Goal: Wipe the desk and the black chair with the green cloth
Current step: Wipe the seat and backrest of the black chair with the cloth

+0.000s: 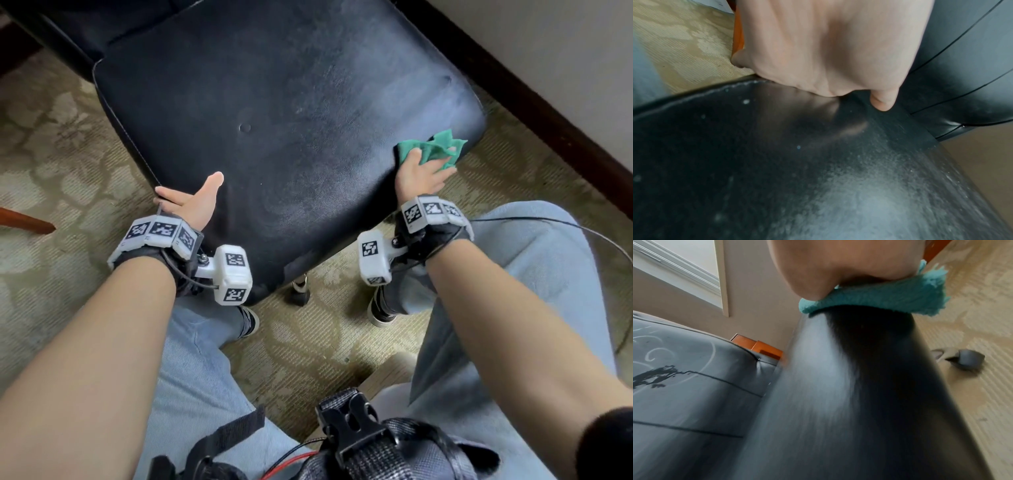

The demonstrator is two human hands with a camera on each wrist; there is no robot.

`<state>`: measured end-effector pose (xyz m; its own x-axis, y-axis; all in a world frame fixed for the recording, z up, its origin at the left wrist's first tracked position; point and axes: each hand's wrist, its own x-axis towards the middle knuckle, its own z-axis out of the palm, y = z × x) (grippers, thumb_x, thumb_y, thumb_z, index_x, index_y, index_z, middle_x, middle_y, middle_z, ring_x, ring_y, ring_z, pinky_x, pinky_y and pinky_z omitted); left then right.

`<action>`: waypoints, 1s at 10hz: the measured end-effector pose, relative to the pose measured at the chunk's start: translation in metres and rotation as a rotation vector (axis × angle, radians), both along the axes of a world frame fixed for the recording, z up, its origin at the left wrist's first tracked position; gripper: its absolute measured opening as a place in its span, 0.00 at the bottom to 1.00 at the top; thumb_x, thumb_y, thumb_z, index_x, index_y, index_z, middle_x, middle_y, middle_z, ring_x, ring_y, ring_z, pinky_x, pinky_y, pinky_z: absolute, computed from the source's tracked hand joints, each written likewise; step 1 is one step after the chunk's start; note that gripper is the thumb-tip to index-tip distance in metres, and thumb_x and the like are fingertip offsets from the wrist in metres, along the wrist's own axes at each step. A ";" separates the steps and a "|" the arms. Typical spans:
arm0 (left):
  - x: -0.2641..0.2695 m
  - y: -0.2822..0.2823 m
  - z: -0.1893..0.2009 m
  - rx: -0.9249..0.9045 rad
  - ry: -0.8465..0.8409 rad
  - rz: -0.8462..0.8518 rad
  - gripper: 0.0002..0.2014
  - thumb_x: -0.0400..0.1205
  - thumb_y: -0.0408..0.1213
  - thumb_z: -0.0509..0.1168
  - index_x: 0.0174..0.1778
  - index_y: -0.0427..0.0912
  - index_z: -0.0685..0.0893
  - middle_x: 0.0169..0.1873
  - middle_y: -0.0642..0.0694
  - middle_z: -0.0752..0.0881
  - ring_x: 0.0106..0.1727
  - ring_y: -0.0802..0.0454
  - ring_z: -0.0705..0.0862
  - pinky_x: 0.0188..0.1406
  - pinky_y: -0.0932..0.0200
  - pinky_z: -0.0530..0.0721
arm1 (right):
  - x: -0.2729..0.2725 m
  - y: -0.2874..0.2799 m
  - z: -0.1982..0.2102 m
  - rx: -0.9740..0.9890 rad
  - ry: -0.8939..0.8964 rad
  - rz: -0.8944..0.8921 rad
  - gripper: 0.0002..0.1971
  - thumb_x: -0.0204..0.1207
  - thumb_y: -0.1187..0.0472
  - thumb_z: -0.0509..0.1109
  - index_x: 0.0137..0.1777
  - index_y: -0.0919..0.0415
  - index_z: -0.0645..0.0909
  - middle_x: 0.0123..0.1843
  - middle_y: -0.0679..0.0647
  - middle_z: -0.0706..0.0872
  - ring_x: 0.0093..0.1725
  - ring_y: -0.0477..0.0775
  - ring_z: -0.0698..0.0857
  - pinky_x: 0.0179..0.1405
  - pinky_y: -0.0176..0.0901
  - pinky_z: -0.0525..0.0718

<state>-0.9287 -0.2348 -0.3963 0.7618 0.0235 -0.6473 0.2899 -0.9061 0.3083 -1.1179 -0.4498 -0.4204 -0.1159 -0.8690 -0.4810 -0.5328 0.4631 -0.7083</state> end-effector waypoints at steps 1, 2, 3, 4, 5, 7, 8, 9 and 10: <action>-0.002 0.004 0.009 0.002 -0.041 -0.112 0.48 0.82 0.64 0.53 0.82 0.32 0.39 0.82 0.34 0.42 0.83 0.36 0.43 0.80 0.43 0.41 | -0.008 -0.028 0.003 -0.008 0.065 0.009 0.32 0.86 0.49 0.49 0.84 0.60 0.42 0.85 0.61 0.43 0.82 0.64 0.52 0.78 0.49 0.46; 0.006 0.006 0.005 -0.043 -0.070 -0.111 0.47 0.82 0.63 0.53 0.82 0.32 0.40 0.82 0.34 0.44 0.83 0.36 0.45 0.80 0.43 0.42 | -0.015 -0.047 0.007 0.016 0.098 0.026 0.31 0.87 0.49 0.47 0.84 0.61 0.41 0.85 0.62 0.42 0.82 0.64 0.53 0.79 0.51 0.45; 0.013 0.009 0.012 -0.005 -0.064 -0.152 0.47 0.82 0.65 0.52 0.83 0.33 0.42 0.82 0.34 0.46 0.83 0.35 0.47 0.80 0.43 0.44 | -0.023 -0.056 0.011 0.036 0.126 0.050 0.32 0.86 0.50 0.47 0.84 0.61 0.40 0.85 0.63 0.41 0.82 0.65 0.52 0.79 0.51 0.45; 0.032 0.010 0.006 0.002 -0.095 -0.072 0.59 0.69 0.81 0.47 0.83 0.35 0.48 0.83 0.38 0.50 0.83 0.38 0.48 0.81 0.43 0.44 | -0.033 -0.057 0.014 0.032 0.182 0.086 0.31 0.86 0.49 0.47 0.84 0.61 0.41 0.85 0.62 0.41 0.82 0.66 0.52 0.79 0.53 0.45; 0.035 0.010 0.015 -0.007 -0.175 -0.064 0.46 0.81 0.67 0.50 0.83 0.35 0.46 0.83 0.39 0.46 0.84 0.41 0.44 0.79 0.47 0.39 | -0.039 -0.052 0.018 0.003 0.242 0.143 0.30 0.86 0.51 0.47 0.84 0.62 0.46 0.85 0.59 0.42 0.82 0.68 0.48 0.79 0.55 0.45; 0.010 -0.014 0.024 -0.024 -0.352 -0.216 0.42 0.83 0.57 0.58 0.84 0.38 0.45 0.83 0.42 0.44 0.83 0.42 0.40 0.79 0.39 0.41 | -0.040 -0.027 0.025 -0.124 0.355 0.462 0.26 0.87 0.55 0.46 0.83 0.61 0.54 0.86 0.52 0.44 0.83 0.65 0.42 0.77 0.68 0.48; -0.027 -0.040 0.024 -0.007 -0.368 -0.380 0.43 0.82 0.57 0.59 0.84 0.40 0.44 0.84 0.46 0.41 0.83 0.46 0.38 0.77 0.31 0.41 | -0.037 -0.003 0.032 -0.228 0.422 0.750 0.26 0.86 0.54 0.48 0.83 0.59 0.52 0.86 0.51 0.42 0.83 0.66 0.41 0.76 0.72 0.48; -0.053 -0.056 0.016 0.005 -0.325 -0.498 0.45 0.81 0.59 0.58 0.83 0.42 0.39 0.83 0.48 0.38 0.83 0.48 0.36 0.75 0.31 0.39 | -0.027 0.017 0.036 -0.293 0.461 1.063 0.27 0.86 0.54 0.49 0.84 0.57 0.50 0.86 0.50 0.43 0.83 0.65 0.39 0.76 0.72 0.47; -0.066 -0.059 0.007 0.008 -0.323 -0.502 0.45 0.81 0.61 0.57 0.83 0.45 0.38 0.83 0.49 0.38 0.83 0.48 0.36 0.75 0.30 0.38 | -0.014 0.028 0.037 -0.387 0.472 1.389 0.28 0.86 0.52 0.50 0.84 0.52 0.49 0.86 0.47 0.43 0.84 0.61 0.39 0.77 0.69 0.45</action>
